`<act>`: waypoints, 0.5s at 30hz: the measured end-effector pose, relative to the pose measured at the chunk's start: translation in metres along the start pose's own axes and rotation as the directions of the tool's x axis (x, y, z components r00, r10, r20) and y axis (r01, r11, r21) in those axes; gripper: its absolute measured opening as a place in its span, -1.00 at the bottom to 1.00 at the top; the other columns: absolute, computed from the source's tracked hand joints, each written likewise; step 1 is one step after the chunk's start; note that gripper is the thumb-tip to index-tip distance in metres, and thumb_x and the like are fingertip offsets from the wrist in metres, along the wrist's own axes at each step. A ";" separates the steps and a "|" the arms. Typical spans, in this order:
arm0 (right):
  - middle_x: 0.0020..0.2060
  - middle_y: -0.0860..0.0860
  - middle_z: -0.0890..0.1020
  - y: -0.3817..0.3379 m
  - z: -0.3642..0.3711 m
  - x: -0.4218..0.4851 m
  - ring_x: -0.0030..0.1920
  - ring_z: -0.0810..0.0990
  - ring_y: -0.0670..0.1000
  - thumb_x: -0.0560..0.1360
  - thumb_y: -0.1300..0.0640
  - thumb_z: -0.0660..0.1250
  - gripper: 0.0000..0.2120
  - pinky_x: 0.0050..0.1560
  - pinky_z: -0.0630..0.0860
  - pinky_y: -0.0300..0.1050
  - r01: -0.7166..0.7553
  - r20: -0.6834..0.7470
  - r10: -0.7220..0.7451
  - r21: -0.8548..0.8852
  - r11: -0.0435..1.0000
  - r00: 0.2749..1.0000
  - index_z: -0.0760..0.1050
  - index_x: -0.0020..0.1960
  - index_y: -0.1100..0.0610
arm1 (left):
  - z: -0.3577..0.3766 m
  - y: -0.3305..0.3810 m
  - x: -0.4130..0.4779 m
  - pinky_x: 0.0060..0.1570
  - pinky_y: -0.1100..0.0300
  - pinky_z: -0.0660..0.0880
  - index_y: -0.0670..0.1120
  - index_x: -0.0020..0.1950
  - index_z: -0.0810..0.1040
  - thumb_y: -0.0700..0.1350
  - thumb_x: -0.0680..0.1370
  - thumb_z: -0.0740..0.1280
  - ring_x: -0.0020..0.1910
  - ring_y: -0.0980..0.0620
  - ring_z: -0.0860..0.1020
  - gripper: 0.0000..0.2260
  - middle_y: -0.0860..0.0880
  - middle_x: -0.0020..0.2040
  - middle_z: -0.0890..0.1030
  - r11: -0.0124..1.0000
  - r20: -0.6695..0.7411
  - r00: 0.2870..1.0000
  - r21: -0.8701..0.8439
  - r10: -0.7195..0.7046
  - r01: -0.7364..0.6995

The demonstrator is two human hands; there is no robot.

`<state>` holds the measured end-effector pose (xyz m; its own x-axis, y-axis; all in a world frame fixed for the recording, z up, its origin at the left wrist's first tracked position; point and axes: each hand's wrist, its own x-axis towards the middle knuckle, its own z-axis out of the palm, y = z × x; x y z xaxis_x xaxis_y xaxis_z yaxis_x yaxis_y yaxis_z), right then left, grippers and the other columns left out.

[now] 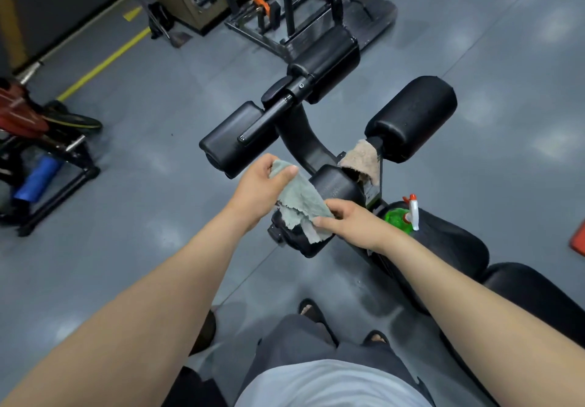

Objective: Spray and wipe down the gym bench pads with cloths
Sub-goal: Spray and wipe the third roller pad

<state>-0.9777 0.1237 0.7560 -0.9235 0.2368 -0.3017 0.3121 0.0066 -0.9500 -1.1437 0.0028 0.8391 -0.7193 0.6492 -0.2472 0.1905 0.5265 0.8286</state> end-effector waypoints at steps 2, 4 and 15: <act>-0.22 -0.10 0.64 0.008 -0.004 0.002 -0.22 0.55 -0.16 0.63 0.03 0.36 -0.86 -0.09 0.49 -0.23 -0.027 -0.005 0.027 0.020 0.999 1.000 0.61 0.01 0.09 | -0.002 -0.008 0.008 0.04 -0.27 0.61 -0.04 0.01 0.52 0.07 0.58 0.39 0.00 -0.20 0.66 -0.80 -0.16 -0.03 0.65 1.000 0.001 1.000 -0.002 -0.025 0.025; -0.24 -0.06 0.61 0.017 -0.008 0.004 -0.22 0.55 -0.09 0.63 0.05 0.34 -0.84 -0.08 0.51 -0.14 -0.075 -0.017 0.075 0.041 0.996 0.997 0.59 -0.06 0.10 | -0.003 -0.019 0.019 0.08 -0.23 0.61 -0.02 0.09 0.55 -0.03 0.65 0.31 0.04 -0.16 0.67 -0.91 -0.13 0.02 0.67 0.998 -0.014 0.998 0.032 -0.059 0.060; -0.28 0.12 0.65 0.046 -0.030 0.025 -0.31 0.56 0.05 0.61 0.11 0.32 -0.81 -0.26 0.56 -0.06 -0.432 -0.289 0.421 0.026 0.901 0.860 0.55 -0.09 0.22 | 0.032 -0.065 0.064 0.34 0.04 0.38 -0.10 0.36 0.44 -0.06 0.61 0.31 0.37 -0.10 0.40 -0.66 -0.07 0.33 0.42 0.894 0.039 0.995 0.443 -0.092 0.065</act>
<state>-0.9793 0.1590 0.7071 -0.5984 0.4872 -0.6361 0.6748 -0.1216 -0.7279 -1.1805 0.0277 0.7528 -0.7071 0.6191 -0.3417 0.4196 0.7562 0.5021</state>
